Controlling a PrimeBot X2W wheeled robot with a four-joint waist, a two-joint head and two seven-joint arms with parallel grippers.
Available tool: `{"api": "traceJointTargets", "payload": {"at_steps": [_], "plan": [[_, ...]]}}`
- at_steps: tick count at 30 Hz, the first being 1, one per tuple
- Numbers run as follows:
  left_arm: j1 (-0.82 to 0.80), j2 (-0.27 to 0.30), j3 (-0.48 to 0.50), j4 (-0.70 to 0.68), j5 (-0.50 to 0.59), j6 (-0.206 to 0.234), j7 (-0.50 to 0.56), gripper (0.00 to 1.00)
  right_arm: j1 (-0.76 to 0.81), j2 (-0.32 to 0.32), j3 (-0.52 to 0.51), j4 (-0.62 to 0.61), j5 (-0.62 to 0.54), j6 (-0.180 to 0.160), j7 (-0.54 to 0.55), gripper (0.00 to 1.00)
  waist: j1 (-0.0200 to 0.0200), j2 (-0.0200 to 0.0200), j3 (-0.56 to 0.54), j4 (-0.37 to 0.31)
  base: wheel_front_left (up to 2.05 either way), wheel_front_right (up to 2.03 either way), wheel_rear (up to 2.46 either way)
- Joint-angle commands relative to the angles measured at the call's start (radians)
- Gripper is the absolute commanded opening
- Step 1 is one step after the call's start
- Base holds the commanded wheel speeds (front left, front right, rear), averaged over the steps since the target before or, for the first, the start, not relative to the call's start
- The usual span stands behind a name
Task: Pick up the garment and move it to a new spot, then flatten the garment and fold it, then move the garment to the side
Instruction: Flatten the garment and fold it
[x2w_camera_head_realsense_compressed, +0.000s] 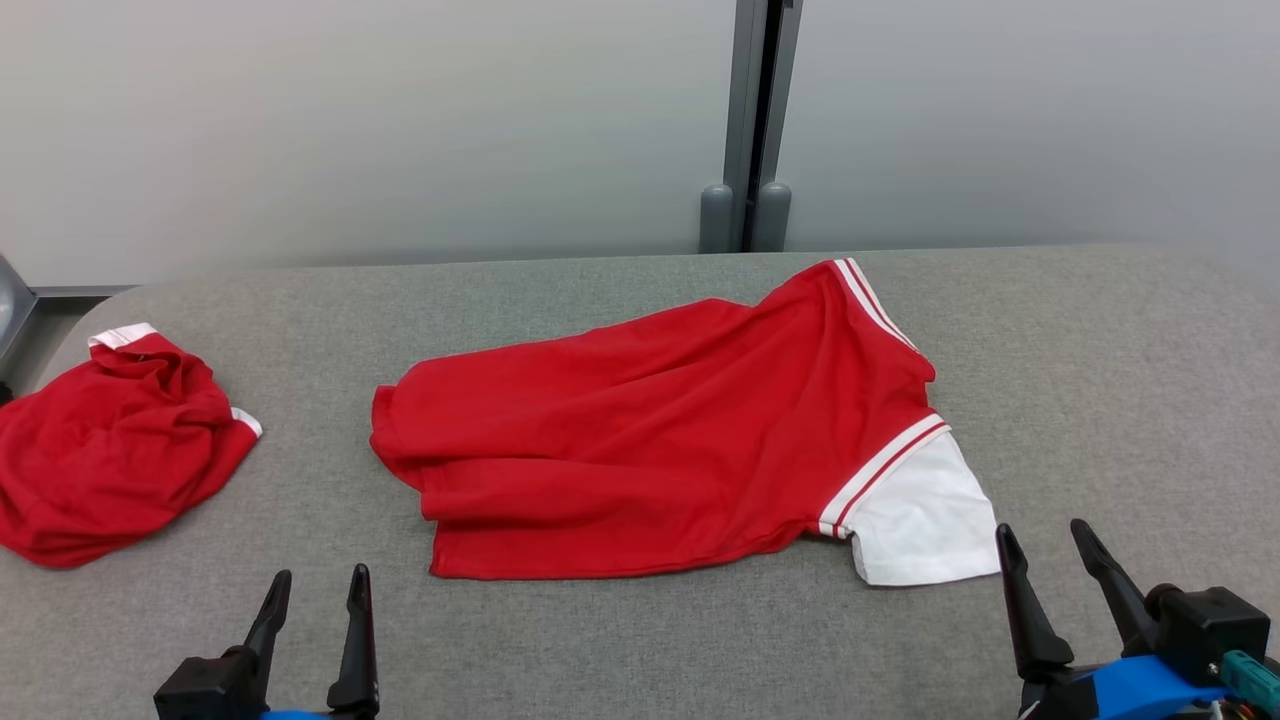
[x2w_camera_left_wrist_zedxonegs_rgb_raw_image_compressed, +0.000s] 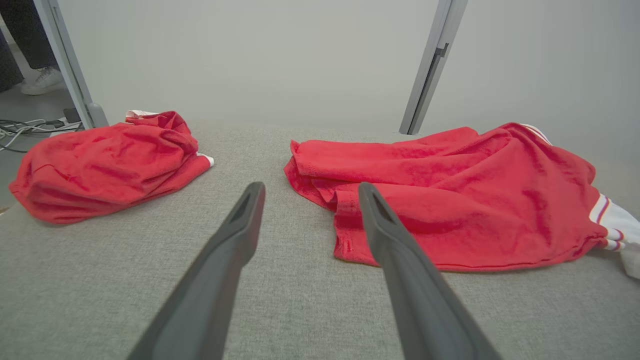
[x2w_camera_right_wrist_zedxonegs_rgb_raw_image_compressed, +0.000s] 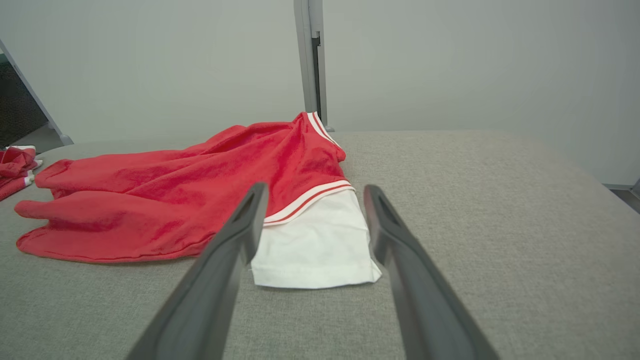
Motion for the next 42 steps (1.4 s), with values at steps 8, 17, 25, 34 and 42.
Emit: {"api": "traceJointTargets", "payload": {"at_steps": [8, 17, 25, 34, 42], "plan": [[-0.052, -0.016, -0.017, 0.032, -0.022, -0.003, 0.041, 1.00, -0.047, 0.001, -0.026, 0.034, 0.013, 0.000, 0.039, 1.00, 0.0000, 0.0000, 0.026, -0.006, 0.00, 0.00, 0.00], [-0.176, -0.078, -0.070, 0.212, -0.037, -0.044, 0.114, 1.00, -0.199, 0.001, -0.089, 0.193, -0.036, 0.000, 0.155, 1.00, 0.0000, 0.0000, 0.088, -0.027, 0.00, 0.00, 0.00], [-0.313, -0.123, -0.086, 0.399, -0.036, -0.058, 0.134, 1.00, -0.311, 0.000, -0.088, 0.327, -0.059, 0.000, 0.138, 1.00, 0.0000, 0.0000, 0.151, -0.041, 0.00, 0.00, 0.00], [-0.392, -0.158, -0.095, 0.547, -0.034, -0.078, 0.088, 1.00, -0.393, 0.001, -0.060, 0.469, -0.069, 0.000, 0.149, 1.00, 0.0000, 0.0000, 0.221, -0.050, 0.00, 0.00, 0.00], [-0.413, -0.182, -0.107, 0.626, -0.049, -0.108, 0.072, 0.56, -0.381, 0.003, -0.009, 0.546, -0.067, 0.000, 0.208, 0.28, 0.0000, 0.0000, 0.222, -0.043, 0.00, 0.00, 0.00]]}}
